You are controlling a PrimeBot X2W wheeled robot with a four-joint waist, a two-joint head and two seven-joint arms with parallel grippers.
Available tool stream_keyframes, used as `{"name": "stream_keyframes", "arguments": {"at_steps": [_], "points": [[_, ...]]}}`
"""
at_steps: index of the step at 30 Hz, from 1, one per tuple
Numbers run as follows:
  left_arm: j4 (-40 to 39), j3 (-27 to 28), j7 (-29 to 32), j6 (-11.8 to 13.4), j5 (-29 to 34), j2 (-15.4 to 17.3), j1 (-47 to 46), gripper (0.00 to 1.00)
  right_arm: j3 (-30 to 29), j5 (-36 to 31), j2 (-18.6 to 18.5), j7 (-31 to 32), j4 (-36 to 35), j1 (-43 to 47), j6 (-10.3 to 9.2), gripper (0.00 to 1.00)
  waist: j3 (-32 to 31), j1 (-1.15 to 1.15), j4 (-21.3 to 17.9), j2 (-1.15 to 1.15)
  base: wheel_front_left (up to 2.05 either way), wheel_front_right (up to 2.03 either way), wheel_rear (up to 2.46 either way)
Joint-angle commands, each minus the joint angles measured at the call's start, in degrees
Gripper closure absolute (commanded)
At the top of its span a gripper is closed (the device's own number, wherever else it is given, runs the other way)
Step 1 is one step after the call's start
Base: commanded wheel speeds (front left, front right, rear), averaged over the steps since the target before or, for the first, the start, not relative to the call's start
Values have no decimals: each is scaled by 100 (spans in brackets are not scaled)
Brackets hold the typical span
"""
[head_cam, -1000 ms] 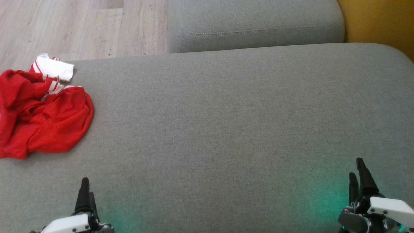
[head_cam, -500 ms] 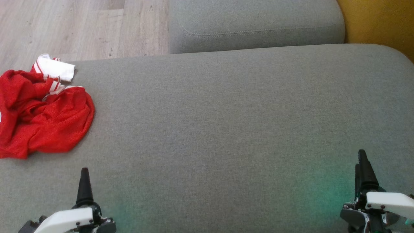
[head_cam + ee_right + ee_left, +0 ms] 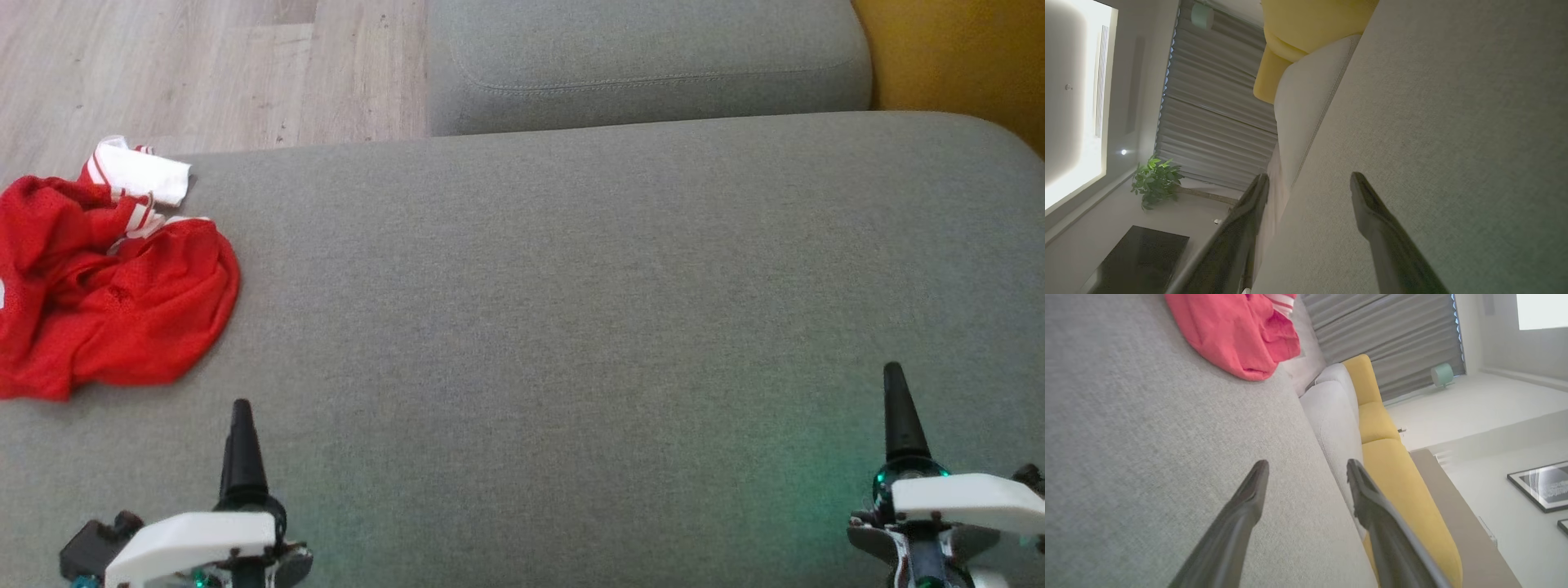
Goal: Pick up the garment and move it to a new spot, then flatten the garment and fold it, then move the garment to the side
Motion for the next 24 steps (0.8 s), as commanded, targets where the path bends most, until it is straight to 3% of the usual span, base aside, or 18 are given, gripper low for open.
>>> {"name": "stream_keyframes", "arguments": {"at_steps": [1,24], "points": [[-257,16,-70,-8,171,29,-152,0,81,-175,-42,-79,-245,-140,9,0,-1,0,0,0,0,0,0],[-244,-260,-461,31,2289,36,52,0,537,-2297,-55,-467,-182,-157,13,0,-27,0,21,0,0,0,0]]}}
